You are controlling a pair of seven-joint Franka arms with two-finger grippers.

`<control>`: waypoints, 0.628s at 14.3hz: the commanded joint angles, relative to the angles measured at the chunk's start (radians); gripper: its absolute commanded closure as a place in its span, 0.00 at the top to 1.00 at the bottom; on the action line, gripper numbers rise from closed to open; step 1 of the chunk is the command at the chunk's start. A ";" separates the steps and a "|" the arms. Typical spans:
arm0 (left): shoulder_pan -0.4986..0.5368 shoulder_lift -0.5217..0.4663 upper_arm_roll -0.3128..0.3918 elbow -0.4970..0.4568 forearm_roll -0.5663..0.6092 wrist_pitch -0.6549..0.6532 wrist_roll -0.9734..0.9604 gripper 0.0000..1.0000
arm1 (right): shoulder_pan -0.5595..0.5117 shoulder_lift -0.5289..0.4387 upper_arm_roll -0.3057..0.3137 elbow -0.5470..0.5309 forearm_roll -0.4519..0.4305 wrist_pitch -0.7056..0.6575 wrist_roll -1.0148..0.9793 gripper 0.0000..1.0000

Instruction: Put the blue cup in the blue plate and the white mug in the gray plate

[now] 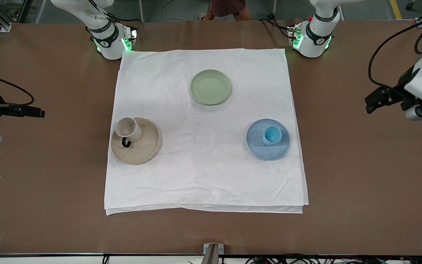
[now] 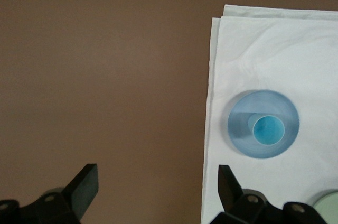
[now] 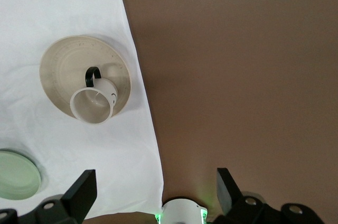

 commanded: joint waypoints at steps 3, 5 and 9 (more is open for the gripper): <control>-0.071 -0.085 0.107 -0.052 -0.050 -0.040 0.089 1.00 | -0.001 -0.121 0.014 -0.091 -0.014 -0.002 0.004 1.00; -0.060 -0.096 0.106 -0.059 -0.052 -0.042 0.088 1.00 | -0.004 -0.216 0.025 -0.211 -0.016 0.074 -0.009 1.00; -0.059 -0.091 0.104 -0.057 -0.067 -0.038 0.083 1.00 | -0.005 -0.347 0.043 -0.347 -0.046 0.136 -0.022 1.00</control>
